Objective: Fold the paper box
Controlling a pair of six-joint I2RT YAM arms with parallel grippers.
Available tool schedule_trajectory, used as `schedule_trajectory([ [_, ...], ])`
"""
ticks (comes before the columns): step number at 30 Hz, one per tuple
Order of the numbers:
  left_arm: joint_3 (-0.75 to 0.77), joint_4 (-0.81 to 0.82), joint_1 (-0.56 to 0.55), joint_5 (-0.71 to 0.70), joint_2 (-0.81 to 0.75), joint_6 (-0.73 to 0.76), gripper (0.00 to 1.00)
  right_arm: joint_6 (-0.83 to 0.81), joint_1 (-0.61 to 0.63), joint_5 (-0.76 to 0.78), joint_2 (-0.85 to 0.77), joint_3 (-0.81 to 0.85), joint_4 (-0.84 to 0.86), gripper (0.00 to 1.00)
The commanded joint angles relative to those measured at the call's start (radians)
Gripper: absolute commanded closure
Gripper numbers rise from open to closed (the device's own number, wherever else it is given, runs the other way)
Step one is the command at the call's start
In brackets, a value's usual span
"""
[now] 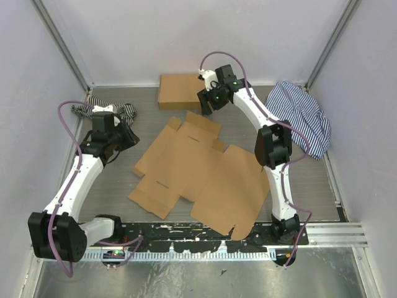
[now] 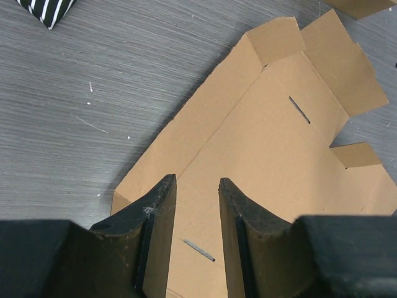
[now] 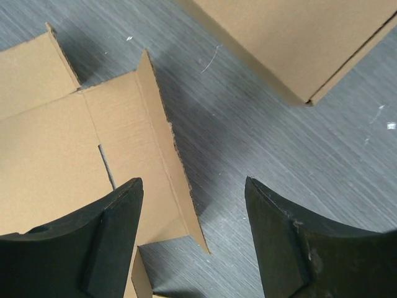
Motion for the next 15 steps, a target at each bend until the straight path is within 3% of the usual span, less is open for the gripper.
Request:
schedule_trajectory([
  [1,-0.007,0.024,0.005,0.008,0.000,0.006,0.59,-0.027,0.023,-0.068,-0.013,-0.023,0.025,0.28],
  [15,-0.017,0.018,0.005,0.002,-0.004,0.012,0.60,-0.030,0.056,-0.016,0.090,0.010,0.053,0.29],
])
